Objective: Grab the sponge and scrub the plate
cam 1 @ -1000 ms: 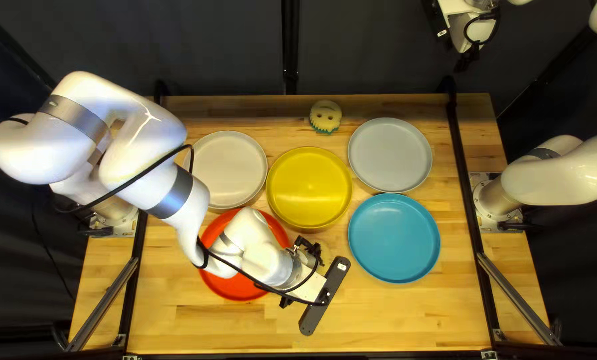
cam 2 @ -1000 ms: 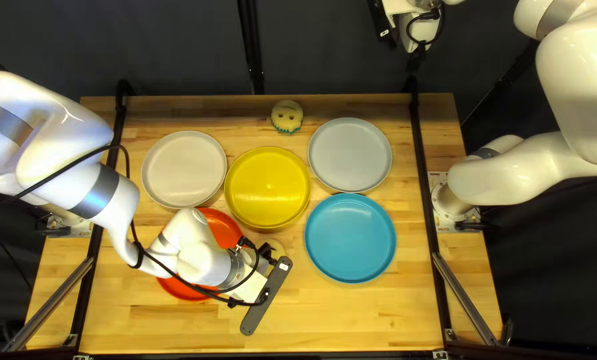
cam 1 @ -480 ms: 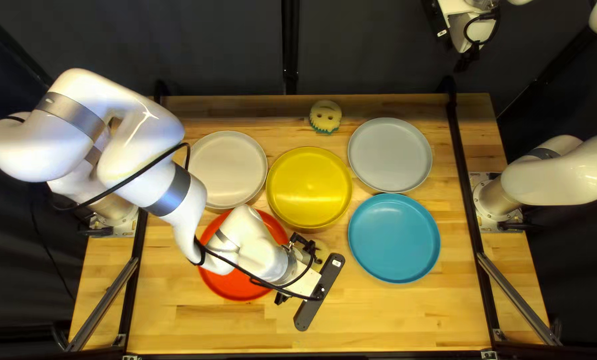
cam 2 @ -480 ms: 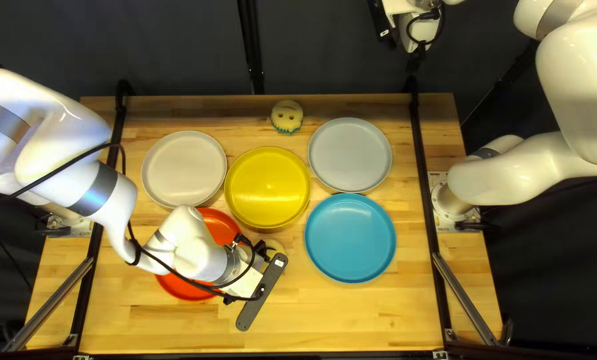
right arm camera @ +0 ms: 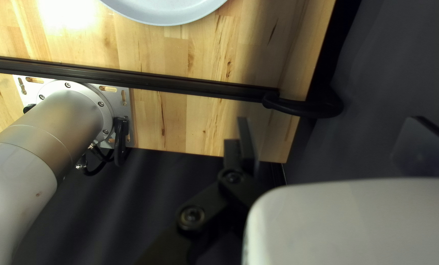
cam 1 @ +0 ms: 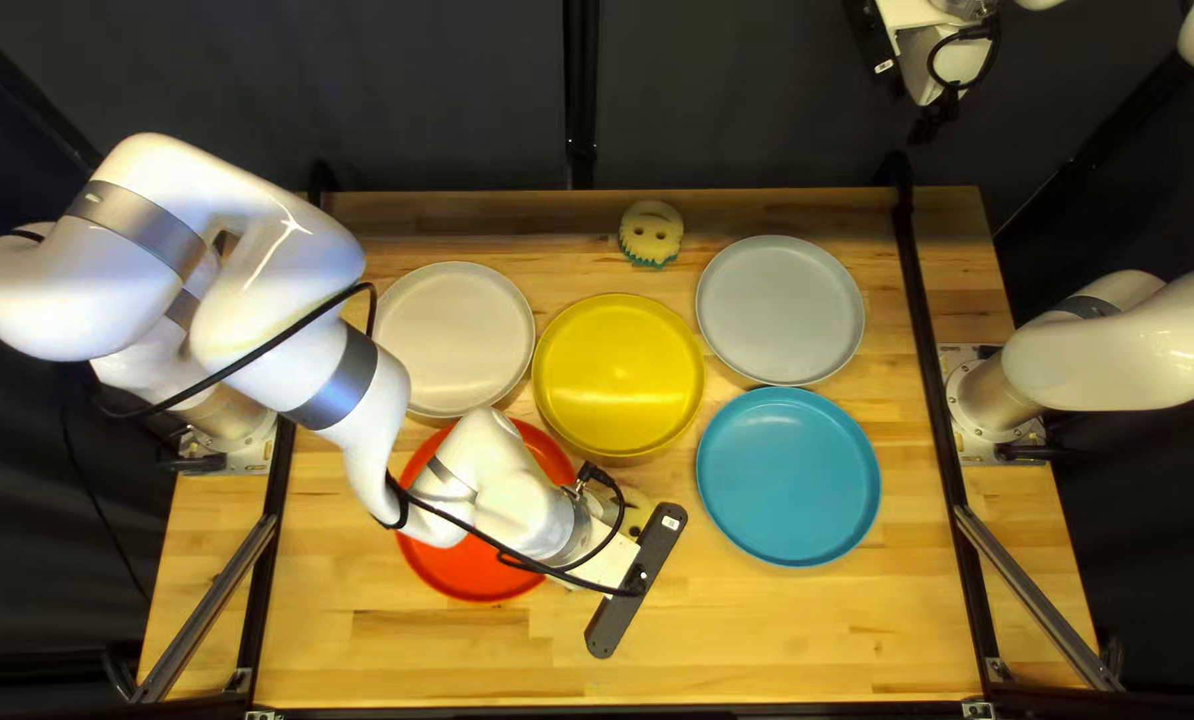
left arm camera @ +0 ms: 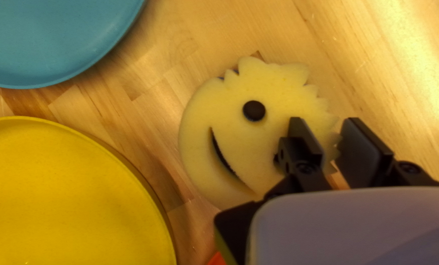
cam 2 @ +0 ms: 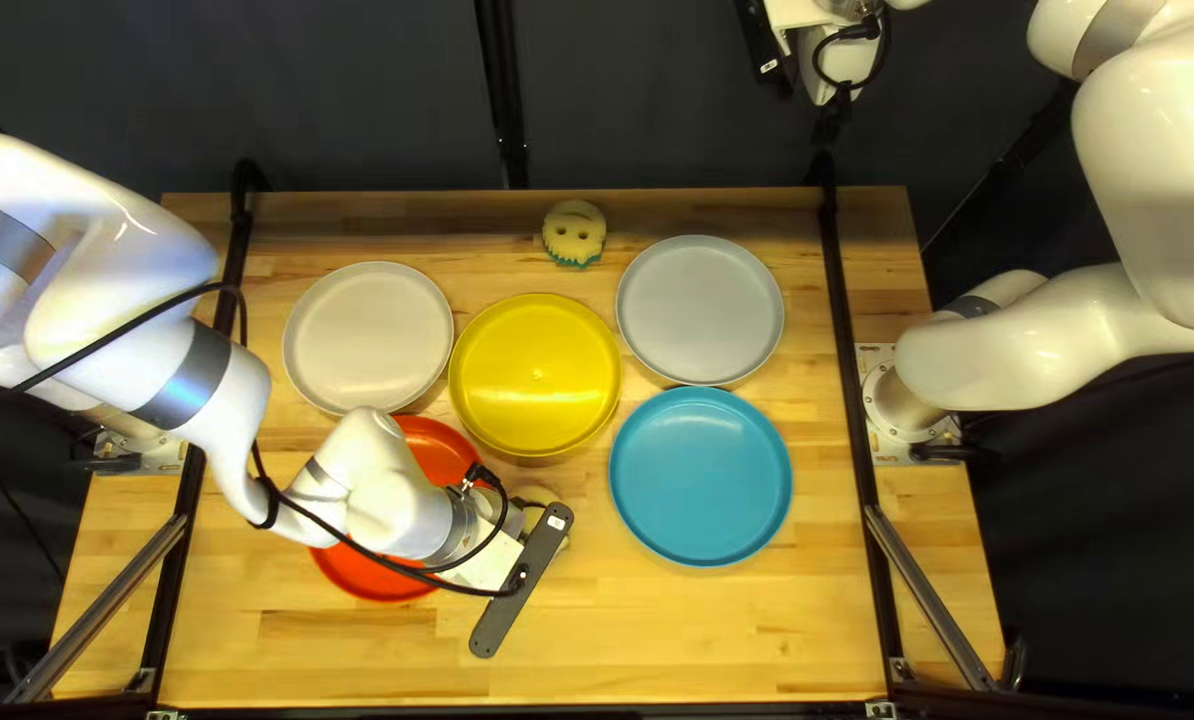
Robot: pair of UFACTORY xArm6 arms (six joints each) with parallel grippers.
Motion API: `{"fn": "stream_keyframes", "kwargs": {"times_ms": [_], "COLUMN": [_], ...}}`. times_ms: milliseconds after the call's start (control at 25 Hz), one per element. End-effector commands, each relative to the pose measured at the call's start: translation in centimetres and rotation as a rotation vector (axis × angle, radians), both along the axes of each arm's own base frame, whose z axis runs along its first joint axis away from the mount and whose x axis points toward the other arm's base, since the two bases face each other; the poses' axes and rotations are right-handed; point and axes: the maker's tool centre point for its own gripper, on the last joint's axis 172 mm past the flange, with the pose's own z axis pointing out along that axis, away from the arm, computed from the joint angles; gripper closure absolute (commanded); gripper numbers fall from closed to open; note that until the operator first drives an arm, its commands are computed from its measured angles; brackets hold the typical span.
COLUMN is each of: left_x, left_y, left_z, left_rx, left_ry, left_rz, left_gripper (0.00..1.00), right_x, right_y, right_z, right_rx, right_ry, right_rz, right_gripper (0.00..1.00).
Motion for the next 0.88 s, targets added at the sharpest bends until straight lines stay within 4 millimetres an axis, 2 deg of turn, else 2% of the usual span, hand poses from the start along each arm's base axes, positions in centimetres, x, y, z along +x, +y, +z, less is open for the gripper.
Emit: {"fn": "stream_keyframes", "kwargs": {"times_ms": [40, 280, 480, 680, 720, 840, 880], "left_x": [-0.1, 0.1, -1.1, -4.7, -6.2, -8.8, -9.1], "left_y": [0.0, -0.2, -0.1, 0.2, 0.2, 0.0, 0.0], "left_z": [0.1, 2.8, 5.6, 7.4, 7.9, 8.0, 7.9], "left_rx": [-0.002, 0.006, 0.025, 0.028, 0.023, 0.009, 0.006], "left_ry": [-0.002, -0.001, 0.014, 0.044, 0.051, 0.067, 0.07], "left_rz": [0.0, -0.003, 0.008, 0.04, 0.053, 0.078, 0.082], "left_gripper": [1.0, 1.0, 1.0, 1.0, 1.0, 1.0, 1.0], "right_x": [0.0, 0.0, 0.0, 0.0, 0.0, 0.0, 0.0], "right_y": [0.0, 0.0, 0.0, 0.0, 0.0, 0.0, 0.0], "right_z": [0.0, 0.0, 0.0, 0.0, 0.0, 0.0, 0.0], "right_rx": [0.0, 0.0, 0.0, 0.0, 0.0, 0.0, 0.0], "right_ry": [0.0, 0.0, 0.0, 0.0, 0.0, 0.0, 0.0], "right_rz": [0.0, 0.0, 0.0, 0.0, 0.0, 0.0, 0.0], "right_gripper": [0.0, 0.0, 0.0, 0.0, 0.0, 0.0, 0.0]}}
